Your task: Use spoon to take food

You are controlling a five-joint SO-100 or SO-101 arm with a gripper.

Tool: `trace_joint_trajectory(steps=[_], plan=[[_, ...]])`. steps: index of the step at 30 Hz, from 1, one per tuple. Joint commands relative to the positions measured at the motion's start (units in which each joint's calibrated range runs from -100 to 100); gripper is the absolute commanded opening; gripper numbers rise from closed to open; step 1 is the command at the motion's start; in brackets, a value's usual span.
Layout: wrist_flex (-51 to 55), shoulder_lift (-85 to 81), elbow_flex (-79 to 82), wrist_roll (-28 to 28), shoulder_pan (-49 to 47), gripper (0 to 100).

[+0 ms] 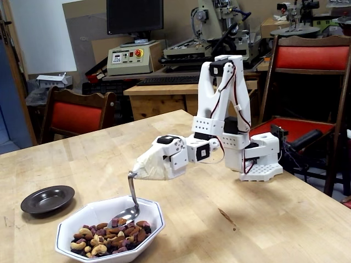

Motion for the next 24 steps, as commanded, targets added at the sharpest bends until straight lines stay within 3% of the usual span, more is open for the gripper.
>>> trace_joint_trajectory(steps=[1,24], plan=[[-1.45,-1.40,-1.01,0.15,3.31,4],[-0.81,-1.40,-1.10,0.20,11.68,4]])
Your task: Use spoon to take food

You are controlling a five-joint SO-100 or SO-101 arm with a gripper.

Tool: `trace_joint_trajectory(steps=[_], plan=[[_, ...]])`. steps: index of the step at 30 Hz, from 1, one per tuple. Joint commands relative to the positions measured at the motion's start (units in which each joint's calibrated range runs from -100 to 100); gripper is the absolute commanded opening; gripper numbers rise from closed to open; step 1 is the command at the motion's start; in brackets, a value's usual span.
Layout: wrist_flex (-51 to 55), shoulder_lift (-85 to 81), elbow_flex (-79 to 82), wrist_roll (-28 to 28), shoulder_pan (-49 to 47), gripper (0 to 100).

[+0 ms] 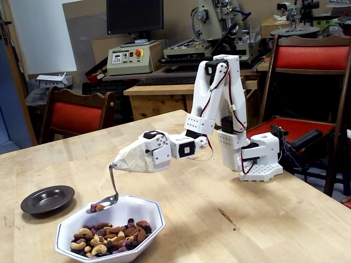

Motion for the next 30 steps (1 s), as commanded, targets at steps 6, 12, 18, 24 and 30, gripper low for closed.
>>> trace_joint_trajectory(steps=[6,12,18,24,30], plan=[[-0.81,-1.40,-0.48,3.52,2.84,4],[-0.97,-1.49,-0.92,3.96,2.98,4],[-0.81,-1.49,-1.10,2.88,2.98,4],[-0.81,-1.49,-1.10,1.17,3.06,4],[-0.81,-1.49,-1.18,1.17,4.54,4]])
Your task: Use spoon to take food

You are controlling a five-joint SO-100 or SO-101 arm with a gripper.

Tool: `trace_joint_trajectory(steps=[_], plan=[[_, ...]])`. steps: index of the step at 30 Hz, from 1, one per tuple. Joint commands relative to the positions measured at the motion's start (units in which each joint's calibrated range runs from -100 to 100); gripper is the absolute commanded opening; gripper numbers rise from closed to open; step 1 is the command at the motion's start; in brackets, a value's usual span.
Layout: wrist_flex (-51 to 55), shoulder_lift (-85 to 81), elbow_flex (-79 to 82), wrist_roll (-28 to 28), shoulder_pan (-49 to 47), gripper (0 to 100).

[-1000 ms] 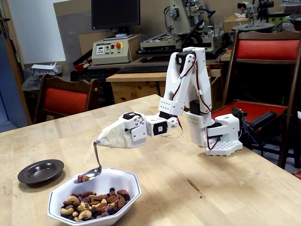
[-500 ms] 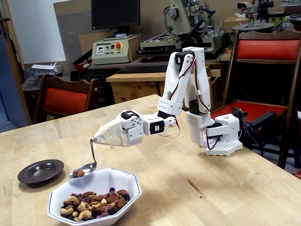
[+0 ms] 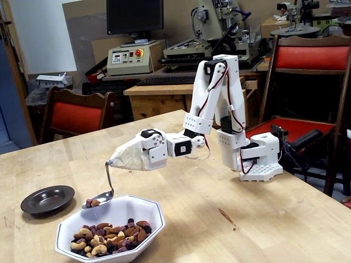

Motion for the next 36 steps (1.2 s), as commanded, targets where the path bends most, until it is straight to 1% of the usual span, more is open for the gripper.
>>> trace_joint_trajectory(steps=[1,6,13,20,28,36], plan=[[-0.81,-1.49,-1.18,-0.10,2.57,4],[-0.74,-1.49,-1.27,-0.10,6.72,4],[-0.74,-1.57,-1.63,-0.10,8.05,4],[-0.50,-1.14,-9.15,-0.10,10.57,4],[6.70,-1.31,-13.13,-0.10,11.31,4],[10.57,-0.97,-17.11,-0.10,11.31,4]])
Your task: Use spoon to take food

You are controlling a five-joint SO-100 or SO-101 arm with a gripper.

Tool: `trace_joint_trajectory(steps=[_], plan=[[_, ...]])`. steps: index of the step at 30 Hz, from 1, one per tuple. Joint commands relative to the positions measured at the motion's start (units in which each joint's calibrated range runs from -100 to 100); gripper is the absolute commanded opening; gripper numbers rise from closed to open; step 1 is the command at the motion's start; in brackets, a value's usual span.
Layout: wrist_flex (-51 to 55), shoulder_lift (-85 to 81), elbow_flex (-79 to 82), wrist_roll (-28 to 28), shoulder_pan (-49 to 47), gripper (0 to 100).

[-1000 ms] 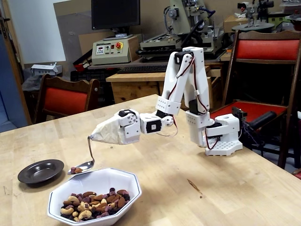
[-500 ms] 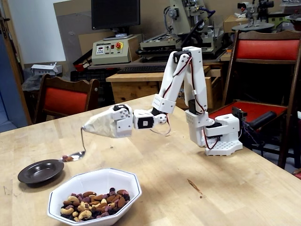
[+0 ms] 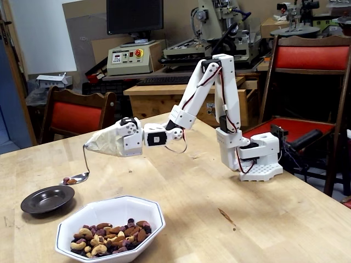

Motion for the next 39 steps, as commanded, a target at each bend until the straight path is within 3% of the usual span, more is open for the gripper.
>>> trace_joint_trajectory(steps=[1,16,29,39], plan=[[0.65,-0.97,-6.15,-0.05,0.61,4],[2.86,-1.31,-9.87,0.00,0.98,4],[2.86,-1.40,-9.52,0.00,10.32,4],[2.86,-1.40,-9.96,0.00,11.58,4]])
